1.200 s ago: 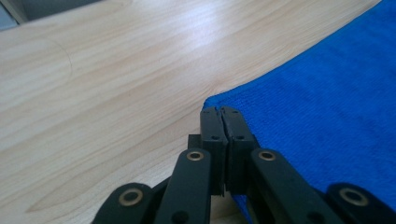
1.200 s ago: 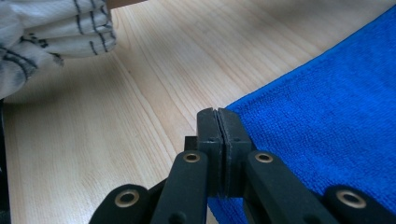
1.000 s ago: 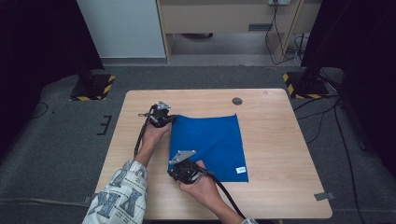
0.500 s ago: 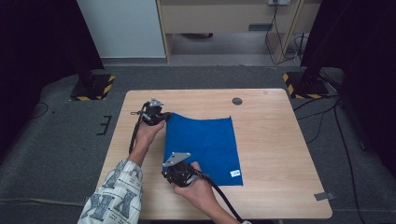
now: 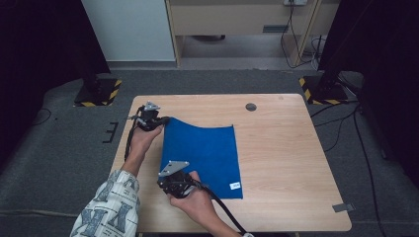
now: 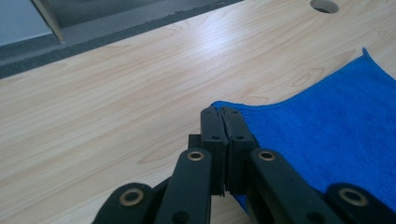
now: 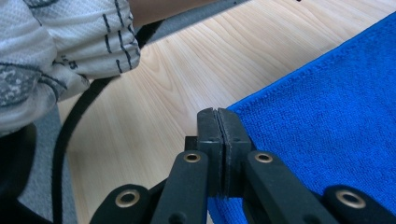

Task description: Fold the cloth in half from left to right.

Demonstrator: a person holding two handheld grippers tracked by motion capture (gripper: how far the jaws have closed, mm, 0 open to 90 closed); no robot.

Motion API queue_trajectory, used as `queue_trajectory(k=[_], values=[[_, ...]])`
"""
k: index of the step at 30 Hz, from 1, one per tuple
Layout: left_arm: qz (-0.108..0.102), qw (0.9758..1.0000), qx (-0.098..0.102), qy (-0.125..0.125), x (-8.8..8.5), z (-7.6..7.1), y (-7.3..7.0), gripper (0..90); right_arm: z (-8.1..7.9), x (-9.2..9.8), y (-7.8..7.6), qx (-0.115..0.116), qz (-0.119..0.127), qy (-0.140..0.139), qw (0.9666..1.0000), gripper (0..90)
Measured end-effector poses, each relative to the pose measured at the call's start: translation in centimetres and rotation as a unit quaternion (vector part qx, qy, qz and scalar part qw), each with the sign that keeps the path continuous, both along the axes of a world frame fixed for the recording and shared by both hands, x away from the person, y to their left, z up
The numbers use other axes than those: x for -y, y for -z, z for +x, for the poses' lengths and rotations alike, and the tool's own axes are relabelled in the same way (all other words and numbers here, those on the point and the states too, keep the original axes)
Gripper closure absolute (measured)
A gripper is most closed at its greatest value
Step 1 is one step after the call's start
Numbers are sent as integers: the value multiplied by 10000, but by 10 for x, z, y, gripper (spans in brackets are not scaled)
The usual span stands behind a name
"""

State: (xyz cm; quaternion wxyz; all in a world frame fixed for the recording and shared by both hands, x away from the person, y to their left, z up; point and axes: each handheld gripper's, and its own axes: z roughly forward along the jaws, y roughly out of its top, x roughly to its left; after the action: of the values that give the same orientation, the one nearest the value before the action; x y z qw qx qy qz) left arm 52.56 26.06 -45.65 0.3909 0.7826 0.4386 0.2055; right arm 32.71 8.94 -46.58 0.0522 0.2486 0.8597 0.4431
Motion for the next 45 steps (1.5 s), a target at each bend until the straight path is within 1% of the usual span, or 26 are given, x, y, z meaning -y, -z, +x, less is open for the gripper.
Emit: queue_trajectory(k=[4, 5, 9, 12, 16, 19, 23, 26, 32, 33, 37, 40, 45], values=[[-10, 10000, -18, -46, -5, 0, -3, 890, -1, -7, -1, 21, 26, -2, 10000, 891], [-46, 10000, -28, -37, -4, 0, -2, 890, 0, -7, -1, 27, 23, -4, 10000, 892], [-60, 10000, -74, -29, 3, 3, 0, 890, 1, 1, 0, -3, 25, 44, 10000, 891], [-95, 9999, -101, -9, 13, 7, 2, 889, 2, 10, 1, -16, 70, 105, 9999, 891], [-41, 9999, -121, 54, 34, 12, 6, 889, 4, 27, 4, -54, 123, 225, 9997, 891], [-23, 9998, -147, 114, 50, 14, 12, 889, 5, 43, 8, -114, 133, 334, 9993, 891], [-23, 9997, -184, 165, 67, 16, 19, 889, 5, 61, 10, -150, 137, 435, 9988, 891], [-32, 9996, -180, 206, 78, 16, 21, 889, 3, 72, 11, -146, 135, 483, 9986, 891], [-50, 9995, -206, 244, 93, 17, 24, 889, 2, 88, 14, -173, 112, 579, 9981, 891], [-16, 9994, -234, 273, 96, 17, 24, 889, 2, 90, 14, -186, 112, 593, 9980, 891], [-12, 9992, -210, 343, 106, 18, 22, 889, 0, 99, 16, -194, 87, 649, 9977, 891], [46, 9989, -210, 418, 114, 18, 22, 889, -2, 106, 19, -231, 89, 696, 9973, 891], [37, 9985, -227, 490, 124, 17, 25, 889, -4, 115, 21, -244, 72, 742, 9969, 891]])
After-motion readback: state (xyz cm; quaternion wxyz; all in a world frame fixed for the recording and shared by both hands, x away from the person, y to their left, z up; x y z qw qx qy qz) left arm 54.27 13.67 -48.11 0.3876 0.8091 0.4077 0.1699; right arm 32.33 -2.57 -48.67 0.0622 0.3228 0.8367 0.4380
